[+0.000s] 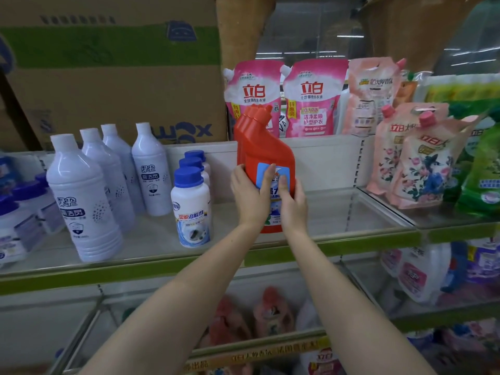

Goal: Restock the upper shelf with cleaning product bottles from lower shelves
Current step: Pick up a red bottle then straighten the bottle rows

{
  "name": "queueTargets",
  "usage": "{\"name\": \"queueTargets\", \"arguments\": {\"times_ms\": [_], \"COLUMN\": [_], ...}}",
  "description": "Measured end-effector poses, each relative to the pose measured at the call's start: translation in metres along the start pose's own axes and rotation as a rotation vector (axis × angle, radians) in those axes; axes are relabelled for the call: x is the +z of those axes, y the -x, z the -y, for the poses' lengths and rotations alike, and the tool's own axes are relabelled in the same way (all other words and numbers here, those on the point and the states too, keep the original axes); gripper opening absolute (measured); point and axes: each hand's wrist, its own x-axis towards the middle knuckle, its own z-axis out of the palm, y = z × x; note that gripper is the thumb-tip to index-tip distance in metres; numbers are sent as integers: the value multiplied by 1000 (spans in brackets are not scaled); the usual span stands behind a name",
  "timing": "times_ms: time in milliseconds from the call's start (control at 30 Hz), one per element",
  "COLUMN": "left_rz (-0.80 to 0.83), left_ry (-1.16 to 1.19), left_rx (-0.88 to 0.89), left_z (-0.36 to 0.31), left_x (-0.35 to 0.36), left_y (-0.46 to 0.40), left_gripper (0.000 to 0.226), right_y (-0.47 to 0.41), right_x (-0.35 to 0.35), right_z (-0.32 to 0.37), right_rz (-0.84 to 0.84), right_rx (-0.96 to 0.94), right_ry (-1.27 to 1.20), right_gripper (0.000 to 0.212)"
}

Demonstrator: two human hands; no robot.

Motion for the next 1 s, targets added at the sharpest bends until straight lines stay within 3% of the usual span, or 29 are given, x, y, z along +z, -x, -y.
{"name": "queueTargets", "arguments": {"times_ms": [167,600,833,1000], "left_rz": [-42,10,221,323], "left_ry": [-33,-50,-94,-164], "left_rx": [36,17,-67,-103], "left_z": [0,-4,-17,-25], "left_x": [-1,-7,-34,-72], "left_y": [1,0,-5,15], "left_gripper": [58,54,60,38], "right_y": [2,2,5,28], "right_x": [0,-1,-9,1], "right_z": [2,-1,12,23], "right_rz": [-5,43,130,-18], "right_rx": [5,-4,110,176], "right_ry": [-11,35,91,147], "right_gripper": [38,53,78,45]}}
